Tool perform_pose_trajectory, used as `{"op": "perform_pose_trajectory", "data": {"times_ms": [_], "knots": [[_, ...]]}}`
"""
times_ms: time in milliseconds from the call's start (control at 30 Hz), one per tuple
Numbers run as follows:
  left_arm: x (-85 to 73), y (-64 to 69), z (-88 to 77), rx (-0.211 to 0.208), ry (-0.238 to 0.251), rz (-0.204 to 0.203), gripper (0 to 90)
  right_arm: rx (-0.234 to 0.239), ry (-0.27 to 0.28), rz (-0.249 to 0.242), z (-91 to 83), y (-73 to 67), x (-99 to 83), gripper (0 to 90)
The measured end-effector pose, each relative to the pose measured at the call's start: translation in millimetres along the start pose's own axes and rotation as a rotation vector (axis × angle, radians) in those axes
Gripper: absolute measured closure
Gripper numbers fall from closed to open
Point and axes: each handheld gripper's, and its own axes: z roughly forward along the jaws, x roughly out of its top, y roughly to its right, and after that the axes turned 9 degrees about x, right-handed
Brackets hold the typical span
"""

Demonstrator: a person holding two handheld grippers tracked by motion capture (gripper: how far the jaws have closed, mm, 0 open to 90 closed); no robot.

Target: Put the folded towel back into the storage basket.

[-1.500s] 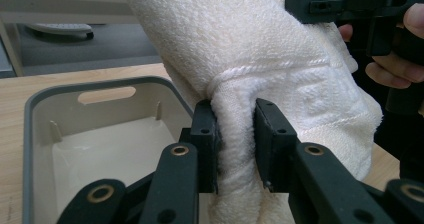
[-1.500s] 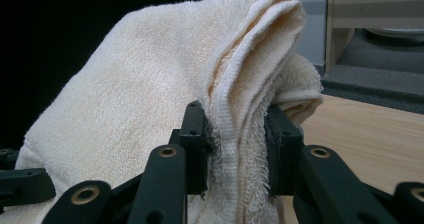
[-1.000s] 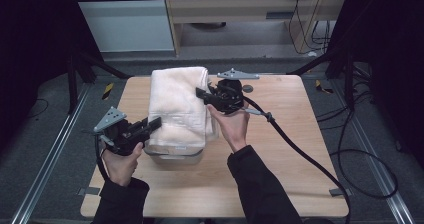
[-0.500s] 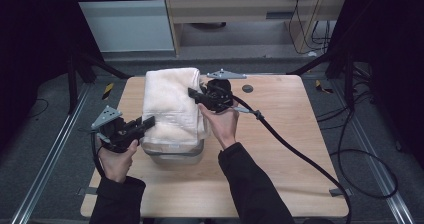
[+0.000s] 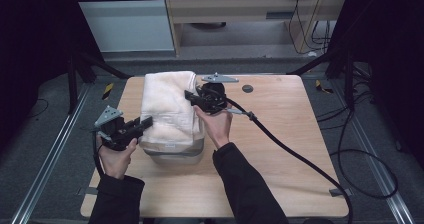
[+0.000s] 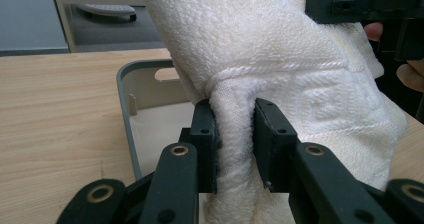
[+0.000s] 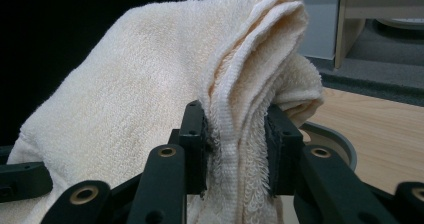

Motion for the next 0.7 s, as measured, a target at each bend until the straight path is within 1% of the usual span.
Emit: {"op": "perform_pose_trajectory", "data": {"times_ms": [233,367,467,700], "knots": [[-4.5,-5.0,7.1,0.008,-0.018,-0.003,71.8,-0.006,-0.013,0.004,8.5,3.6,-5.6,67.4],[-8.2,-7.3,12.4,0.022,-0.035,0.005,71.8,-0.017,-0.026,0.009,15.4,6.1,-10.8,67.4],[-10.0,-8.2,14.9,0.028,-0.043,0.008,71.8,-0.021,-0.031,0.003,18.5,7.2,-13.5,67.4],[-16.3,-12.2,22.6,0.039,-0.072,0.012,71.8,-0.043,-0.064,-0.007,27.7,8.9,-23.4,67.0]]}}
